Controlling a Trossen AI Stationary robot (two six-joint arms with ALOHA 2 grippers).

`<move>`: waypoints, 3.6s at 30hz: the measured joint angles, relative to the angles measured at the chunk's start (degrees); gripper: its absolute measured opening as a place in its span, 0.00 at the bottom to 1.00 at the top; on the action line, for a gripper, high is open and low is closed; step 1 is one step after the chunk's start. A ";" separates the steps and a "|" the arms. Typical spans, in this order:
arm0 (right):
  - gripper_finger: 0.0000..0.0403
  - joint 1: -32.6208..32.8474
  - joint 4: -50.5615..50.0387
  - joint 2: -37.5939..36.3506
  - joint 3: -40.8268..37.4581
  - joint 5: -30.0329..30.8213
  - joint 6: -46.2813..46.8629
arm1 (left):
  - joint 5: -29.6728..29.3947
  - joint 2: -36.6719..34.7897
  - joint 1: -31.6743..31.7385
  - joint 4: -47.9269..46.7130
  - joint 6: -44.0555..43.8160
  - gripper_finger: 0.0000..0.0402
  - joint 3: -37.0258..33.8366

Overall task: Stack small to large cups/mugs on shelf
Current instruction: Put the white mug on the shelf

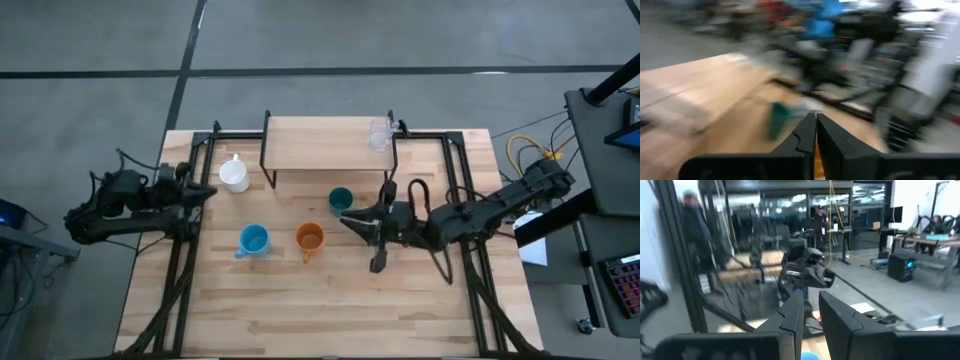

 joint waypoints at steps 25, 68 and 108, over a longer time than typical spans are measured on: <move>0.14 4.22 -40.85 6.74 47.90 52.42 -36.23 | -32.06 26.05 0.60 -21.35 -34.40 0.00 1.51; 0.14 3.19 -68.42 1.19 52.86 49.45 -28.30 | 32.95 79.84 57.11 -30.34 12.53 0.00 37.05; 0.14 3.19 -68.27 1.48 52.86 49.44 -25.43 | 9.66 79.60 57.09 -48.48 26.27 0.12 46.90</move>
